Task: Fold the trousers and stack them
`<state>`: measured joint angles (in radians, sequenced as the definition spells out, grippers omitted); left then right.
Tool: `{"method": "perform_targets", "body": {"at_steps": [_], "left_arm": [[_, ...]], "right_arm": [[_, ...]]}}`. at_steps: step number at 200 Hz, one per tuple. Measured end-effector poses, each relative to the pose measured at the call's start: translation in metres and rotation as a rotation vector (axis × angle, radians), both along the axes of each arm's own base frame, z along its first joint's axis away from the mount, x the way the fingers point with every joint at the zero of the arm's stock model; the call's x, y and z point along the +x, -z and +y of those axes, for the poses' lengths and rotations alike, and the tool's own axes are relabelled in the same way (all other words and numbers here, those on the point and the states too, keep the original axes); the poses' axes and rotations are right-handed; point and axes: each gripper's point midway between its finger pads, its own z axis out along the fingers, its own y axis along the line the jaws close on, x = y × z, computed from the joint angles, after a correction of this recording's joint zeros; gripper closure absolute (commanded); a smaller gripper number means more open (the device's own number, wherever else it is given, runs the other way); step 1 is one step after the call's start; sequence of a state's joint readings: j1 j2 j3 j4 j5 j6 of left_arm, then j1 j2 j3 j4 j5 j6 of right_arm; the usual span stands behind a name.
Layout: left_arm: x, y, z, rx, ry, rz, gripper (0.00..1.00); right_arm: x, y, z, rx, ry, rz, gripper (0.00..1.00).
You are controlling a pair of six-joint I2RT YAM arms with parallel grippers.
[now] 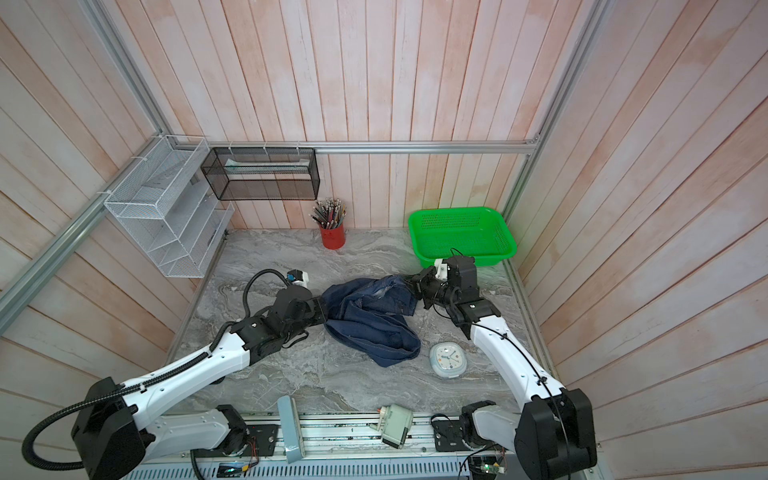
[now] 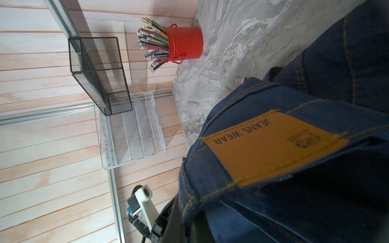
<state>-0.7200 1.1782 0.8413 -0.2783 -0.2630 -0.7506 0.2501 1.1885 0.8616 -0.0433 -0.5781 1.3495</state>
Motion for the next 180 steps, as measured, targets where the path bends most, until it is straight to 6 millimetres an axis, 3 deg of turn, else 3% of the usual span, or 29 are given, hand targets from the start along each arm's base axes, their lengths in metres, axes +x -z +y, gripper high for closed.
{"method": "perform_targets", "body": {"at_steps": [27, 48, 71, 90, 111, 137, 163, 180], "left_arm": [[-0.008, -0.033, 0.027, 0.015, -0.047, -0.090, 1.00], [-0.015, -0.063, 0.062, 0.042, -0.112, -0.175, 1.00], [-0.023, -0.105, 0.107, 0.078, -0.204, -0.291, 1.00], [-0.025, -0.141, 0.126, 0.089, -0.221, -0.374, 1.00], [-0.020, -0.167, 0.133, 0.118, -0.195, -0.422, 1.00], [-0.006, -0.180, 0.123, 0.156, -0.115, -0.430, 1.00], [0.012, -0.176, 0.106, 0.166, -0.039, -0.399, 1.00], [0.024, -0.157, 0.093, 0.157, 0.014, -0.340, 1.00]], "right_arm": [[0.006, -0.013, -0.019, -0.014, 0.045, -0.030, 1.00], [0.011, -0.031, -0.041, -0.027, 0.093, -0.075, 1.00], [0.012, -0.052, -0.068, -0.037, 0.152, -0.133, 1.00], [0.002, -0.069, -0.073, -0.017, 0.127, -0.174, 1.00], [-0.008, -0.085, -0.077, 0.012, 0.089, -0.206, 1.00], [-0.012, -0.101, -0.090, 0.023, 0.092, -0.245, 1.00], [-0.013, -0.113, -0.103, 0.008, 0.127, -0.282, 1.00], [-0.013, -0.114, -0.110, -0.010, 0.163, -0.292, 1.00]]}}
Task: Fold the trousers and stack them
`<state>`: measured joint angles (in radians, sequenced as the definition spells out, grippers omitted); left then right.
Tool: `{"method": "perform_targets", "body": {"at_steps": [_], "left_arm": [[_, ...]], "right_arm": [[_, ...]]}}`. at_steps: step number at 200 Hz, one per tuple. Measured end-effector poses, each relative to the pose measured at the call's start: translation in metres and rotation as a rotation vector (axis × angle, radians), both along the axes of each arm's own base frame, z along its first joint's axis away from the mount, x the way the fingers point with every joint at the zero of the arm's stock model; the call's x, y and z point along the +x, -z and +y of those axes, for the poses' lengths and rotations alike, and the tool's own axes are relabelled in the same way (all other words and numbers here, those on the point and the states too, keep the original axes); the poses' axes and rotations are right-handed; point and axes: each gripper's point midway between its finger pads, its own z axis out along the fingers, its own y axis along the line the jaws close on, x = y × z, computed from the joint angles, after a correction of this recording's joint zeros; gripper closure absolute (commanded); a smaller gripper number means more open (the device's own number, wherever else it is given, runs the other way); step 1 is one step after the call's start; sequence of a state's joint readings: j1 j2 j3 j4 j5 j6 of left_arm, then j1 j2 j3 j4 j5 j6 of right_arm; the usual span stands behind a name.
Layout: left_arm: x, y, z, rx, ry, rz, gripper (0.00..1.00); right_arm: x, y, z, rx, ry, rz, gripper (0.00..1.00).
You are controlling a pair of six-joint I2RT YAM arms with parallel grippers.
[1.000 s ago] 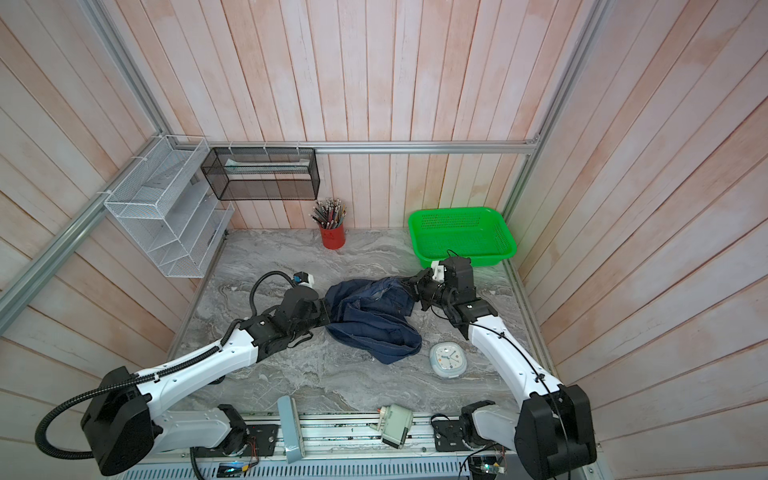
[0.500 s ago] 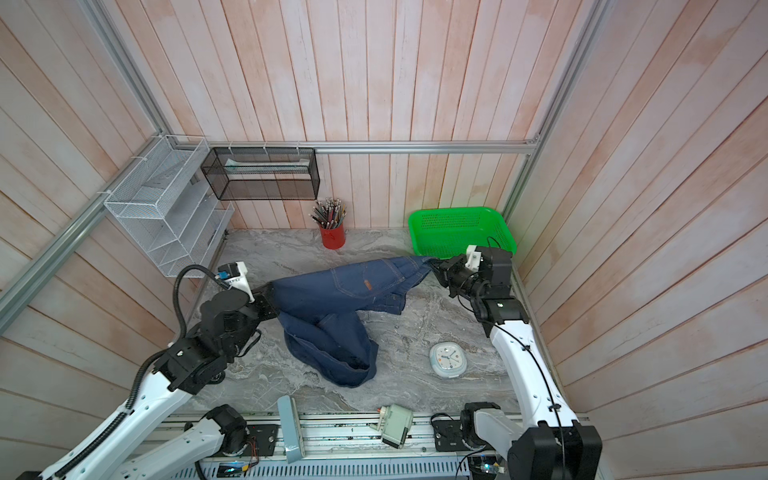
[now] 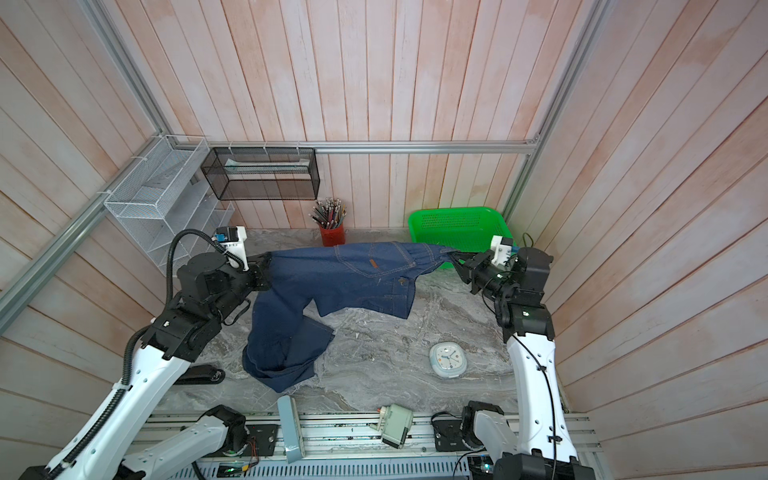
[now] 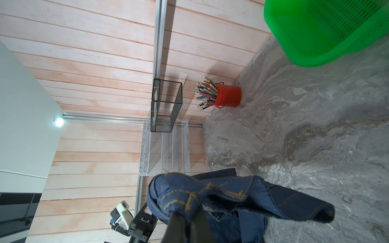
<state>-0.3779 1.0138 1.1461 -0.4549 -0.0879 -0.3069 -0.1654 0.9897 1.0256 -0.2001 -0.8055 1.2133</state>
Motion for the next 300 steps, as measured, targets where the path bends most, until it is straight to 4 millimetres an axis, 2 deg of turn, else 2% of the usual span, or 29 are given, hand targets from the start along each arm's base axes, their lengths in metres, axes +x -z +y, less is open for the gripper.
{"method": "perform_targets", "body": {"at_steps": [24, 42, 49, 60, 68, 77, 102, 124, 145, 164, 180, 199, 217, 240, 257, 281, 300], "left_arm": [[0.015, 0.040, -0.022, -0.019, 0.080, 0.113, 1.00], [0.019, 0.068, -0.036, -0.035, 0.134, 0.191, 1.00], [0.019, 0.073, -0.040, -0.043, 0.153, 0.206, 0.89], [0.020, 0.072, -0.045, -0.054, 0.174, 0.205, 0.64], [0.021, 0.070, -0.044, -0.063, 0.167, 0.202, 0.52], [0.023, 0.065, -0.042, -0.073, 0.155, 0.195, 0.44], [0.029, 0.048, -0.040, -0.100, 0.143, 0.161, 0.33], [0.023, 0.046, -0.040, -0.120, 0.141, 0.163, 0.32], [0.004, 0.054, -0.040, -0.134, 0.145, 0.183, 0.32], [-0.019, 0.074, -0.048, -0.145, 0.170, 0.232, 0.32], [-0.038, 0.101, -0.059, -0.151, 0.198, 0.305, 0.32], [-0.062, 0.139, -0.083, -0.143, 0.248, 0.411, 0.32], [-0.086, 0.167, -0.119, -0.120, 0.322, 0.500, 0.32], [-0.104, 0.195, -0.166, -0.100, 0.396, 0.565, 0.31], [-0.114, 0.218, -0.193, -0.082, 0.428, 0.615, 0.30], [-0.125, 0.250, -0.222, -0.045, 0.449, 0.678, 0.27], [-0.132, 0.265, -0.236, -0.033, 0.455, 0.704, 0.26]], "right_arm": [[0.000, 0.002, -0.016, -0.023, 0.078, 0.005, 1.00], [0.000, 0.003, -0.027, -0.034, 0.122, 0.015, 1.00], [0.001, 0.001, -0.030, -0.038, 0.134, 0.016, 1.00], [0.002, -0.004, -0.035, -0.044, 0.156, 0.012, 1.00], [0.004, -0.012, -0.042, -0.051, 0.186, -0.002, 1.00], [0.007, -0.023, -0.054, -0.061, 0.235, -0.023, 1.00], [0.010, -0.050, -0.083, -0.088, 0.360, -0.083, 1.00], [0.011, -0.063, -0.107, -0.103, 0.456, -0.112, 1.00], [0.017, -0.062, -0.125, -0.105, 0.520, -0.107, 1.00], [0.025, -0.055, -0.131, -0.092, 0.531, -0.091, 1.00], [0.030, -0.046, -0.134, -0.085, 0.534, -0.074, 1.00], [0.032, -0.041, -0.135, -0.081, 0.534, -0.062, 1.00], [0.033, -0.039, -0.135, -0.080, 0.534, -0.063, 1.00], [0.033, -0.039, -0.135, -0.080, 0.533, -0.065, 1.00], [0.034, -0.039, -0.135, -0.080, 0.532, -0.068, 1.00], [0.034, -0.039, -0.134, -0.073, 0.531, -0.066, 1.00], [0.034, -0.039, -0.133, -0.066, 0.526, -0.065, 1.00]]}}
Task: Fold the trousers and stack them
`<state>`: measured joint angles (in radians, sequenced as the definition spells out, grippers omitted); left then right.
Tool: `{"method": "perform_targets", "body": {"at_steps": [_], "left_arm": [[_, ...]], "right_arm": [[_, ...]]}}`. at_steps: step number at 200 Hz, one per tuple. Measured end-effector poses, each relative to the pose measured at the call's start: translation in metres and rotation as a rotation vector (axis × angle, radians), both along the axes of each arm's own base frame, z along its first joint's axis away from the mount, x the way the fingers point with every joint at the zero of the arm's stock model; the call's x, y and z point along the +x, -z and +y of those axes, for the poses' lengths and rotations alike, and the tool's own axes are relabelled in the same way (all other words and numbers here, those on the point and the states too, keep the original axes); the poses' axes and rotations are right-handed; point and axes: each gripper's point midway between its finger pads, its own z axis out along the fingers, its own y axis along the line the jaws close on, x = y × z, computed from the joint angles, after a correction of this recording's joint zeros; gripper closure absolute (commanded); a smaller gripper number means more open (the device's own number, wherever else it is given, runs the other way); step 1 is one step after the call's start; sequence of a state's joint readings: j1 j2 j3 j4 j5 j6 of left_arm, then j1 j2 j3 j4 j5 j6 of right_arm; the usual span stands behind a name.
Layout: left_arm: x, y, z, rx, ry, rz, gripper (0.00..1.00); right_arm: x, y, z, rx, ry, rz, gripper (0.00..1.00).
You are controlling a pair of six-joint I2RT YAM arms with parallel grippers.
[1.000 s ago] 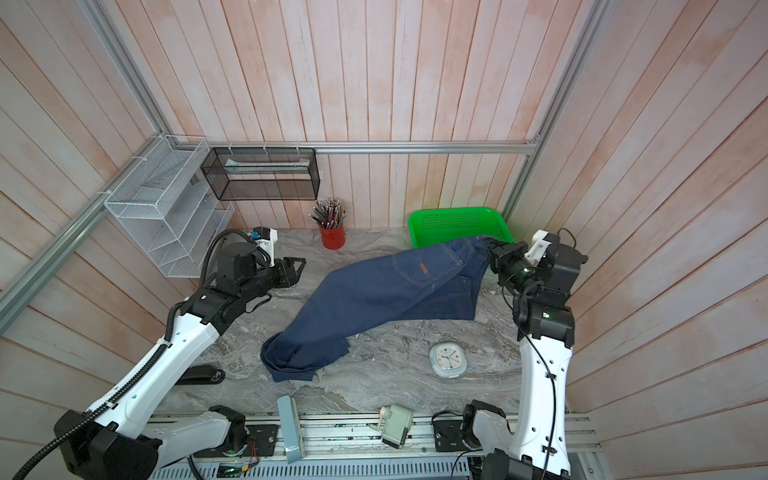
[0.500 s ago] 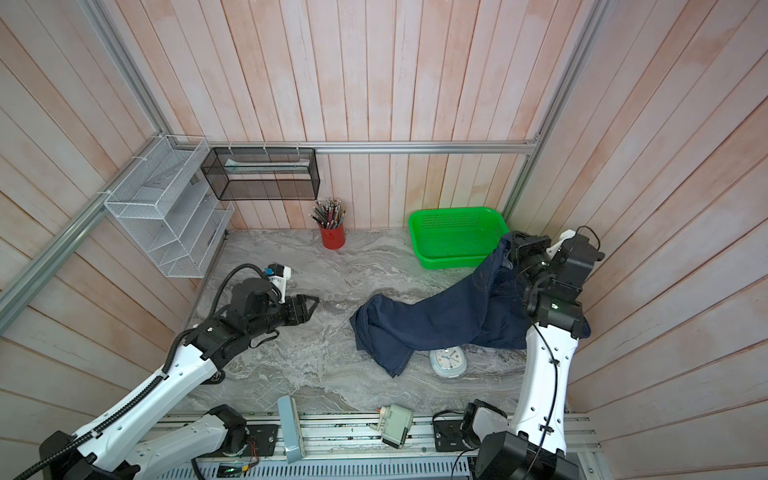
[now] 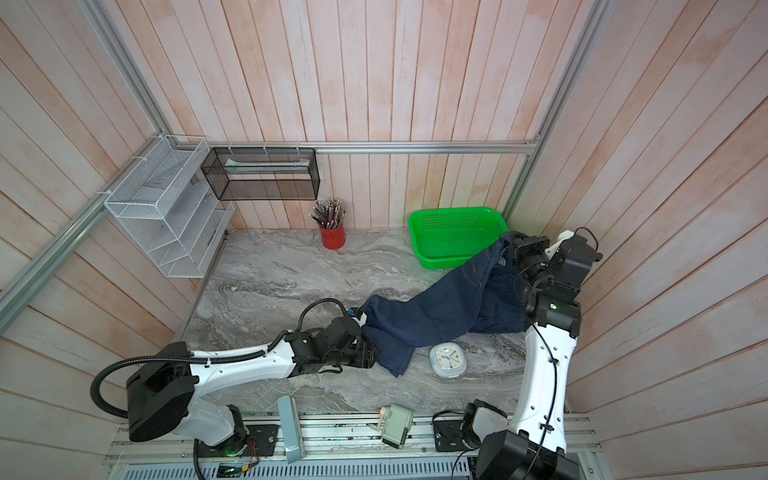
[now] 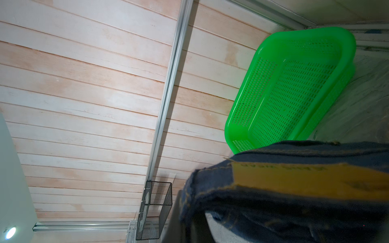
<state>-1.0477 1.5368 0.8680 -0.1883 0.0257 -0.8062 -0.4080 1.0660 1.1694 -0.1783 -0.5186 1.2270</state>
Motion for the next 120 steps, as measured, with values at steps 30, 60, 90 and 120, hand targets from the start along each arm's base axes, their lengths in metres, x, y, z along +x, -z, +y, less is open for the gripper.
{"method": "perform_targets", "body": {"at_steps": [30, 60, 90, 120], "left_arm": [[-0.001, 0.010, -0.012, -0.002, -0.005, 0.015, 0.26], [0.007, 0.021, -0.022, 0.015, -0.022, 0.014, 0.28], [0.018, 0.034, -0.028, 0.046, -0.040, 0.014, 0.40], [0.029, 0.037, -0.018, 0.079, -0.079, -0.007, 0.91]], "right_arm": [[0.000, 0.000, 0.001, 0.004, -0.003, 0.000, 1.00], [0.000, -0.001, 0.001, 0.002, -0.003, -0.005, 1.00], [0.000, -0.001, 0.001, 0.002, -0.004, -0.006, 1.00], [0.000, -0.002, 0.001, 0.002, -0.004, -0.006, 1.00]]}}
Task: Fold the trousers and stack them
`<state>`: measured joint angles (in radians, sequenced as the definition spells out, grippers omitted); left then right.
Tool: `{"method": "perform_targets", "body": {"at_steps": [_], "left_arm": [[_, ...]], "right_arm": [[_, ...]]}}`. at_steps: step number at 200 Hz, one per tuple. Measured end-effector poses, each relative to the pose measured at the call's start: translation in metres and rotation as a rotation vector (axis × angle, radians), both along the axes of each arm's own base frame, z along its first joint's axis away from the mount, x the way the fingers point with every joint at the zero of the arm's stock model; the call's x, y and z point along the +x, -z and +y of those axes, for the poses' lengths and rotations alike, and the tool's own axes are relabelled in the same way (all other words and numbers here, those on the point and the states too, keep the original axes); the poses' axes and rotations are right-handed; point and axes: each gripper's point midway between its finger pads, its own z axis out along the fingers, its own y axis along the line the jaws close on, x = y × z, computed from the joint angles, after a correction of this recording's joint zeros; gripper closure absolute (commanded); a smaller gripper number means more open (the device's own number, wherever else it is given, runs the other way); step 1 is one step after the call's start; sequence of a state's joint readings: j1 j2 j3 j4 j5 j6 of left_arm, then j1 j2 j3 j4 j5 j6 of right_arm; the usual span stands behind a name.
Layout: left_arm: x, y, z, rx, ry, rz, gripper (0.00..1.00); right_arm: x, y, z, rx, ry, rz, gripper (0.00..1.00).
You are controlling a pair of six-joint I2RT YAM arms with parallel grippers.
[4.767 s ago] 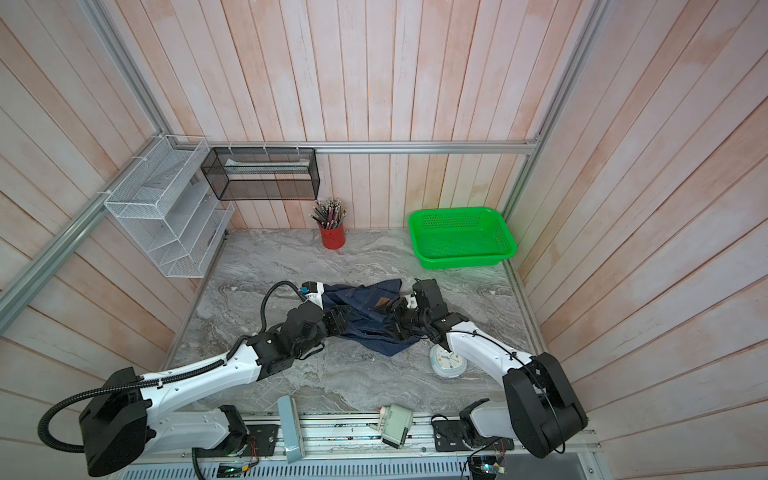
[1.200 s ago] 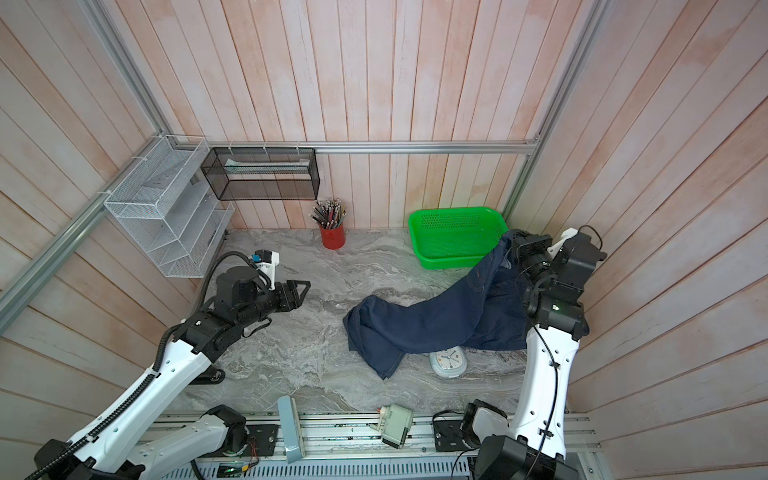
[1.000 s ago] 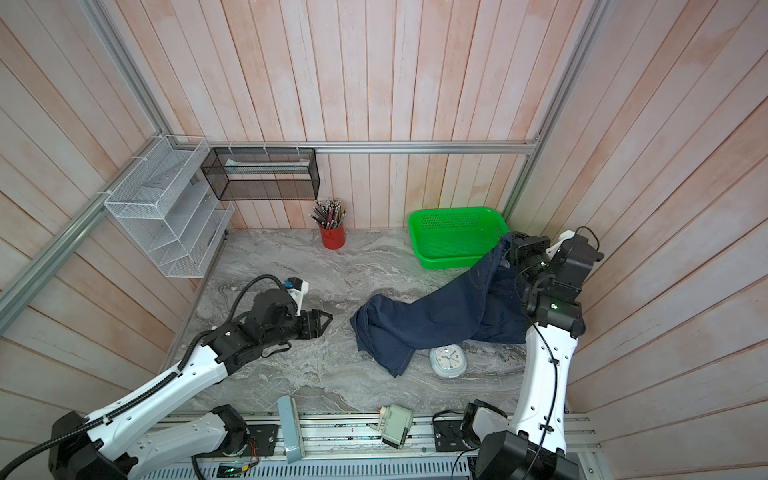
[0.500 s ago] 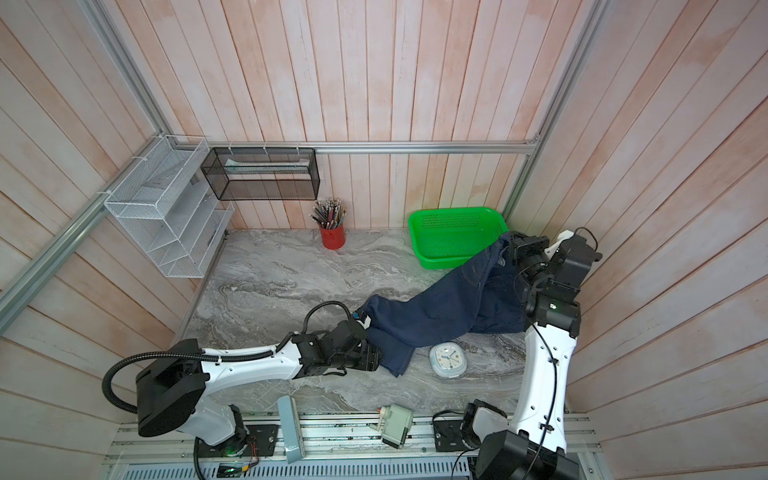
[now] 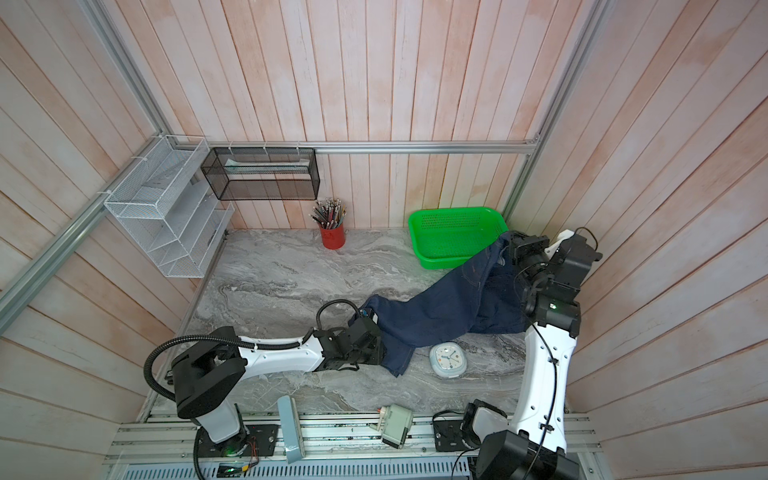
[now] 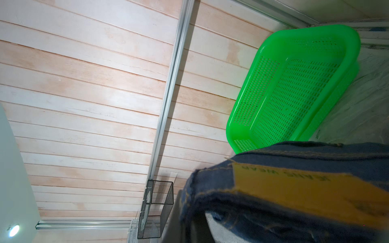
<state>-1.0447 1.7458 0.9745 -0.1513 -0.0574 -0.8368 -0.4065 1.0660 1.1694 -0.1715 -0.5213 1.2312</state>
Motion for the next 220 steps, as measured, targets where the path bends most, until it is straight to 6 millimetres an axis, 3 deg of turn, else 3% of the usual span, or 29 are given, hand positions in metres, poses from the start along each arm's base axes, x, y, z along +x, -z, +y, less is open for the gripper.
{"method": "perform_targets", "body": {"at_steps": [5, 27, 53, 77, 97, 134, 163, 188, 220], "left_arm": [[0.003, -0.001, 0.003, 0.007, -0.012, -0.007, 1.00], [0.013, -0.017, 0.025, 0.037, -0.064, -0.064, 1.00], [0.031, -0.071, 0.063, 0.040, -0.139, -0.183, 1.00], [0.057, -0.125, 0.128, 0.072, -0.261, -0.305, 1.00], [0.068, -0.151, 0.186, 0.151, -0.350, -0.365, 1.00], [0.074, -0.201, 0.281, 0.278, -0.505, -0.449, 1.00], [0.070, -0.248, 0.339, 0.325, -0.635, -0.542, 1.00], [0.067, -0.263, 0.360, 0.366, -0.673, -0.562, 1.00], [0.069, -0.241, 0.355, 0.404, -0.609, -0.485, 1.00]], "right_arm": [[0.000, 0.000, 0.000, 0.000, 0.000, 0.000, 1.00], [0.000, 0.000, 0.000, 0.000, 0.000, 0.000, 1.00], [0.000, 0.000, 0.001, 0.007, -0.003, 0.000, 1.00], [0.001, -0.002, 0.006, 0.018, -0.024, -0.006, 1.00], [0.001, -0.001, 0.012, 0.031, -0.046, -0.008, 1.00], [0.001, -0.001, 0.018, 0.054, -0.074, -0.007, 1.00], [0.001, -0.001, 0.020, 0.067, -0.084, -0.005, 1.00], [0.000, -0.001, 0.021, 0.074, -0.087, -0.005, 1.00], [-0.003, 0.012, 0.023, 0.083, -0.091, 0.012, 1.00]]}}
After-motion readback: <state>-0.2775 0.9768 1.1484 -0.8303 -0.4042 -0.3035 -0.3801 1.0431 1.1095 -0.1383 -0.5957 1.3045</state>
